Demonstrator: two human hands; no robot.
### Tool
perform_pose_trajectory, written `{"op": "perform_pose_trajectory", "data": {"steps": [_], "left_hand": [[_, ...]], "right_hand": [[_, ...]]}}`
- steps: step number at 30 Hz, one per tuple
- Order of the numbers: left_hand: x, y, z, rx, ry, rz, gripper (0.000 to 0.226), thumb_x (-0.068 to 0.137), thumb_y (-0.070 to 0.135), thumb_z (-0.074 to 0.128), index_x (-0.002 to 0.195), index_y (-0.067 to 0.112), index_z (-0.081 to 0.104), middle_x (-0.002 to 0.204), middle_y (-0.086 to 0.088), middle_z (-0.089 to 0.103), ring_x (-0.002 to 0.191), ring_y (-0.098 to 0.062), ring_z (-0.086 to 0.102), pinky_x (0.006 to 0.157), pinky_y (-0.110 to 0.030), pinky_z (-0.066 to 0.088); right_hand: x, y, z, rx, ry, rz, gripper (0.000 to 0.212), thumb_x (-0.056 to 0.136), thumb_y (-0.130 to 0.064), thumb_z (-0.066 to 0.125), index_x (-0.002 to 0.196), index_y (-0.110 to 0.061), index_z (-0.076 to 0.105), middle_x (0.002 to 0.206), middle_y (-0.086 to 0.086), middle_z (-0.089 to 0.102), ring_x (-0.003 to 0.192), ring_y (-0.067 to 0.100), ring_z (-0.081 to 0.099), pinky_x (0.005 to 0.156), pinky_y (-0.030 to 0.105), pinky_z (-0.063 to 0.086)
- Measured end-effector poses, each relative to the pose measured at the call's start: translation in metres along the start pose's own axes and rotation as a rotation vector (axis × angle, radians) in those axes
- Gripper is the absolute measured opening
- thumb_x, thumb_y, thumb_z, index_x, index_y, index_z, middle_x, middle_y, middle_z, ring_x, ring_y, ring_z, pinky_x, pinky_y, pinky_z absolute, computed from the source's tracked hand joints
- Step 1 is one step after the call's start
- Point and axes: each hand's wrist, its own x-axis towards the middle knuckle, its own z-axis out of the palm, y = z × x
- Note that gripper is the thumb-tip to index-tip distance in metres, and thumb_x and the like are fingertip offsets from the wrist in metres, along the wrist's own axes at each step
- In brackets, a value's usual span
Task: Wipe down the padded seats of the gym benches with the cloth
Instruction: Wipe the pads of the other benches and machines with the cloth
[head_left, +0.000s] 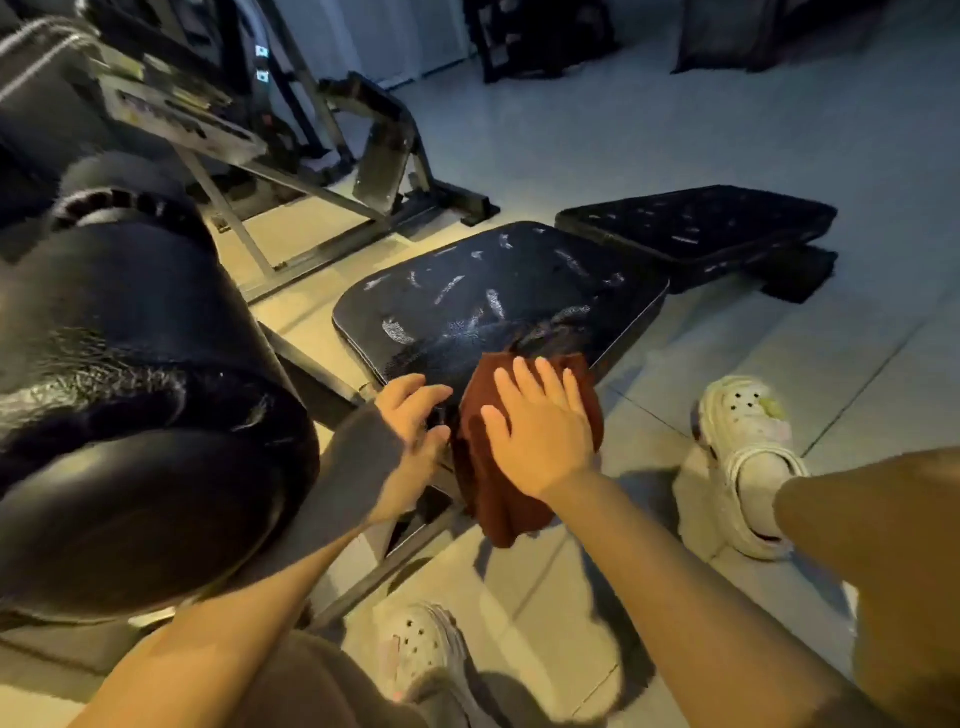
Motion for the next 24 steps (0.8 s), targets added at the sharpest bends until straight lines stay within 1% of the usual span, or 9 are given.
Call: {"op": "perform_pose_trajectory", "data": {"steps": [4, 7, 9, 11, 13, 15, 17, 21, 24], "left_hand": [[-0.01, -0.015, 0.001, -0.004, -0.054, -0.066, 0.043, 0.101, 0.026, 0.047, 0.144, 0.024, 0.042, 0.155, -0.001, 0.031, 0.14, -0.021, 0.033, 0.113, -0.039, 0.033], [0.002, -0.017, 0.008, -0.01, -0.054, 0.056, 0.041, 0.1, 0.025, 0.046, 0.139, 0.013, 0.049, 0.148, -0.01, 0.042, 0.134, -0.025, 0.042, 0.108, -0.031, 0.035], [0.01, -0.016, 0.013, -0.014, -0.041, 0.161, 0.039, 0.1, 0.025, 0.044, 0.132, 0.006, 0.056, 0.137, -0.016, 0.053, 0.127, -0.025, 0.049, 0.103, -0.022, 0.033], [0.017, -0.018, 0.016, -0.046, -0.048, 0.148, 0.042, 0.097, 0.026, 0.045, 0.135, 0.011, 0.054, 0.142, -0.008, 0.049, 0.131, -0.021, 0.044, 0.106, -0.027, 0.032], [0.024, -0.029, 0.016, -0.065, -0.027, 0.155, 0.052, 0.091, 0.037, 0.04, 0.138, 0.017, 0.05, 0.143, 0.003, 0.043, 0.131, -0.01, 0.036, 0.107, -0.029, 0.034], [0.031, -0.038, 0.014, -0.081, 0.006, 0.153, 0.053, 0.089, 0.041, 0.039, 0.138, 0.021, 0.049, 0.138, 0.01, 0.04, 0.128, 0.002, 0.03, 0.105, -0.01, 0.026], [0.039, -0.04, 0.018, -0.075, 0.026, 0.165, 0.046, 0.097, 0.044, 0.043, 0.137, 0.022, 0.049, 0.139, 0.009, 0.042, 0.125, 0.007, 0.029, 0.098, 0.003, 0.02], [0.052, -0.031, 0.027, -0.028, -0.009, 0.209, 0.059, 0.093, 0.051, 0.031, 0.141, 0.021, 0.046, 0.139, 0.015, 0.035, 0.129, 0.005, 0.027, 0.101, -0.002, 0.018], [0.063, -0.027, 0.029, -0.058, -0.012, 0.255, 0.045, 0.095, 0.036, 0.039, 0.138, 0.025, 0.045, 0.139, 0.011, 0.037, 0.125, 0.01, 0.027, 0.099, 0.005, 0.016]], "right_hand": [[-0.03, -0.048, 0.035, -0.139, 0.125, -0.041, 0.067, 0.097, -0.054, 0.036, 0.149, -0.012, 0.036, 0.153, 0.012, 0.038, 0.143, 0.034, 0.032, 0.117, 0.049, 0.013], [-0.025, -0.052, 0.053, -0.16, 0.181, 0.011, 0.064, 0.095, -0.055, 0.034, 0.141, -0.013, 0.05, 0.143, 0.012, 0.052, 0.135, 0.034, 0.046, 0.115, 0.051, 0.021], [-0.024, -0.043, 0.066, -0.116, 0.366, -0.068, 0.054, 0.094, -0.048, 0.049, 0.137, -0.014, 0.054, 0.139, 0.011, 0.056, 0.132, 0.032, 0.049, 0.116, 0.05, 0.02], [-0.018, -0.033, 0.072, -0.002, 0.551, -0.099, 0.042, 0.096, -0.042, 0.05, 0.128, -0.016, 0.058, 0.131, 0.009, 0.062, 0.128, 0.03, 0.052, 0.115, 0.047, 0.02], [-0.006, -0.021, 0.07, 0.247, 0.667, 0.035, 0.043, 0.103, -0.043, 0.03, 0.118, -0.015, 0.06, 0.126, 0.01, 0.063, 0.128, 0.029, 0.049, 0.116, 0.046, 0.018], [0.007, -0.008, 0.067, 0.44, 0.756, 0.161, 0.051, 0.103, -0.044, 0.025, 0.112, -0.011, 0.063, 0.124, 0.012, 0.063, 0.128, 0.029, 0.047, 0.118, 0.043, 0.016], [0.017, 0.0, 0.066, 0.541, 0.821, 0.192, 0.046, 0.102, -0.041, 0.033, 0.112, -0.009, 0.065, 0.126, 0.013, 0.061, 0.13, 0.028, 0.045, 0.12, 0.043, 0.017], [0.017, -0.019, 0.077, 0.786, 0.873, 0.281, 0.044, 0.098, -0.037, 0.044, 0.129, -0.009, 0.057, 0.148, 0.013, 0.042, 0.146, 0.023, 0.022, 0.117, 0.052, 0.026], [0.004, -0.057, 0.091, 0.975, 0.915, 0.376, 0.054, 0.096, -0.045, 0.049, 0.139, -0.013, 0.046, 0.159, 0.012, 0.02, 0.15, 0.029, 0.009, 0.112, 0.059, 0.031]]}}
